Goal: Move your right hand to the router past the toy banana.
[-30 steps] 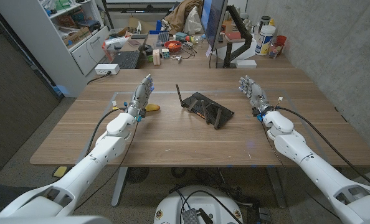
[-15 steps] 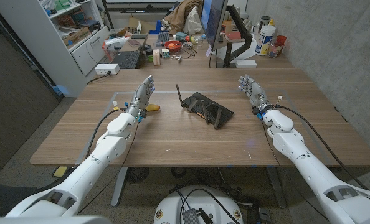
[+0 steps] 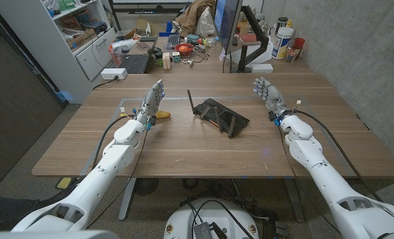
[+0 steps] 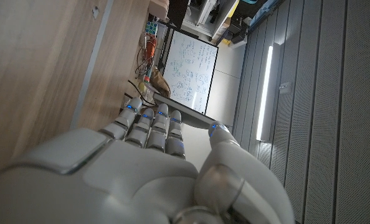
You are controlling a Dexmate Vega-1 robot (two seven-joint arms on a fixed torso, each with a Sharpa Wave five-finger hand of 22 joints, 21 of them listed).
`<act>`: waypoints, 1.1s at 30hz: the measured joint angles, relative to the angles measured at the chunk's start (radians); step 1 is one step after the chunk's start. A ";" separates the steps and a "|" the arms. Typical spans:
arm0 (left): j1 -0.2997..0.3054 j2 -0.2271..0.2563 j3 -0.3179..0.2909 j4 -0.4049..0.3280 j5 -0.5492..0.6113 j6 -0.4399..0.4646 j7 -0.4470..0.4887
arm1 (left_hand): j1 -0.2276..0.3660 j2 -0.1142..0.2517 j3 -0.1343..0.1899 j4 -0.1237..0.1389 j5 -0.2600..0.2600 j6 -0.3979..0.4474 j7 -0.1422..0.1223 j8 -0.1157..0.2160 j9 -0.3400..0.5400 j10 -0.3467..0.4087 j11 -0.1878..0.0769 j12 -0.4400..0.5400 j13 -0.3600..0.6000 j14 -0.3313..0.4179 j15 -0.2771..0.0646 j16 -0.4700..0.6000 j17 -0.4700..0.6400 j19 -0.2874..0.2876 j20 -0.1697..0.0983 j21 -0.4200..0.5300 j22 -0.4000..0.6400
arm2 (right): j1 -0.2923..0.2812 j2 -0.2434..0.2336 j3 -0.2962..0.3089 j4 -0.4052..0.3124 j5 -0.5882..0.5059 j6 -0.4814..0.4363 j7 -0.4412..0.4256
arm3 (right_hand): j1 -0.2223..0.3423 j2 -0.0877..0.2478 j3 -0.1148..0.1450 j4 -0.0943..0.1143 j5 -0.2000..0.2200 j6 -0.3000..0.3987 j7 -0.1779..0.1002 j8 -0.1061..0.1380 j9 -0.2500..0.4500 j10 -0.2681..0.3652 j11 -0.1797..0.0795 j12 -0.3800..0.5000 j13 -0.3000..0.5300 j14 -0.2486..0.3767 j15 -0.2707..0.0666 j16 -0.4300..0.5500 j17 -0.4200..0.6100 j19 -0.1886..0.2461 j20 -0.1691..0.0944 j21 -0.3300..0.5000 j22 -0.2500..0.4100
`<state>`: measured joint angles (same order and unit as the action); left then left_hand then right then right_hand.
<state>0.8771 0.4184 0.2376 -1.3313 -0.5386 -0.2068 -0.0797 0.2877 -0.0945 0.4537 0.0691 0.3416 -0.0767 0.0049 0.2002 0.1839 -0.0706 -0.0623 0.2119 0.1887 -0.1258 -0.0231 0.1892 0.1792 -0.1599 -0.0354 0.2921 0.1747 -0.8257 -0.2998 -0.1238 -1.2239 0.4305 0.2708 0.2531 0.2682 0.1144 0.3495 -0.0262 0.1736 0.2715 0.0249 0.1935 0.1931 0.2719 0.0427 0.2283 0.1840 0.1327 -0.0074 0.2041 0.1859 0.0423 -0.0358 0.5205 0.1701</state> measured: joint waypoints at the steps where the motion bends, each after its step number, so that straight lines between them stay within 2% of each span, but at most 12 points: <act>1: 0.001 -0.002 -0.003 0.000 0.000 0.000 0.000 | 0.002 0.002 0.000 0.000 0.000 0.000 0.000 0.000 0.000 0.000 0.000 0.000 0.000 0.000 0.000 0.000 0.000 0.000 0.000 0.000 0.000 | 0.003 0.004 0.004 0.005 -0.005 0.005 0.008 | 0.004 -0.004 0.000 0.000 0.000 0.000 0.000 0.000 0.000 0.002 -0.002 0.000 0.000 0.000 0.000 0.000 0.000 0.001 0.000 0.000 0.000; 13: 0.004 -0.015 -0.025 0.000 0.011 0.008 -0.020 | 0.004 0.004 0.000 0.000 0.000 0.000 0.000 0.000 0.000 0.000 0.000 0.000 0.000 0.000 0.000 0.000 0.000 0.000 0.000 -0.004 0.000 | 0.036 0.030 0.028 0.063 -0.041 0.066 0.079 | -0.003 -0.026 -0.008 -0.008 0.000 -0.003 -0.011 0.000 -0.003 0.011 -0.003 0.000 0.000 0.019 -0.012 0.000 0.000 0.025 0.000 -0.007 -0.003; 18: 0.005 -0.017 -0.032 0.001 0.014 0.008 -0.023 | 0.004 0.004 0.000 0.000 0.000 0.000 0.000 0.000 0.000 0.000 0.000 0.000 0.000 0.000 0.000 0.000 0.000 0.000 0.000 -0.004 0.000 | 0.050 0.034 0.031 0.088 -0.053 0.091 0.105 | -0.003 -0.026 -0.008 -0.008 0.000 -0.002 -0.013 0.000 -0.003 0.018 -0.010 0.000 0.000 0.031 -0.017 0.000 0.000 0.037 -0.002 -0.010 -0.003; 27: 0.010 -0.017 -0.042 -0.004 0.020 0.011 -0.027 | 0.004 0.004 0.000 0.000 0.000 0.004 -0.004 0.000 0.000 0.000 0.000 0.000 0.000 0.000 0.000 0.000 0.000 0.000 0.000 -0.008 0.000 | 0.076 0.038 0.032 0.128 -0.072 0.135 0.151 | -0.007 -0.030 -0.011 -0.011 0.000 -0.001 -0.020 0.000 -0.002 0.020 -0.009 0.008 0.000 0.040 -0.026 0.000 0.000 0.047 0.000 -0.014 -0.003; 33: 0.013 -0.019 -0.049 -0.005 0.020 0.011 -0.031 | 0.009 0.009 -0.003 -0.003 0.000 0.005 -0.005 0.000 0.000 0.000 0.000 0.000 0.000 0.004 -0.004 0.000 0.000 0.000 0.000 -0.008 0.000 | 0.094 0.036 0.024 0.156 -0.089 0.158 0.181 | -0.005 -0.032 -0.011 -0.011 0.000 0.000 -0.022 0.000 -0.002 0.028 -0.011 0.008 0.000 0.066 -0.030 0.008 -0.004 0.086 -0.004 -0.014 -0.003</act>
<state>0.8900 0.3995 0.1883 -1.3364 -0.5190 -0.1960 -0.1105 0.2969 -0.0853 0.4508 0.0662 0.3416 -0.0713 -0.0003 0.2002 0.1837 -0.0704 -0.0622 0.2118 0.1886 -0.1221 -0.0267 0.1891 0.1790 -0.1598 -0.0353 0.2843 0.1745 -0.7312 -0.2642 -0.1000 -1.0682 0.3419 0.4287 0.4337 0.2631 0.0823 0.3383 -0.0373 0.1736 0.2716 0.0032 0.1935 0.1907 0.3003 0.0322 0.2361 0.1838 0.1988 -0.0375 0.2117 0.1821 0.1283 -0.0396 0.5065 0.1675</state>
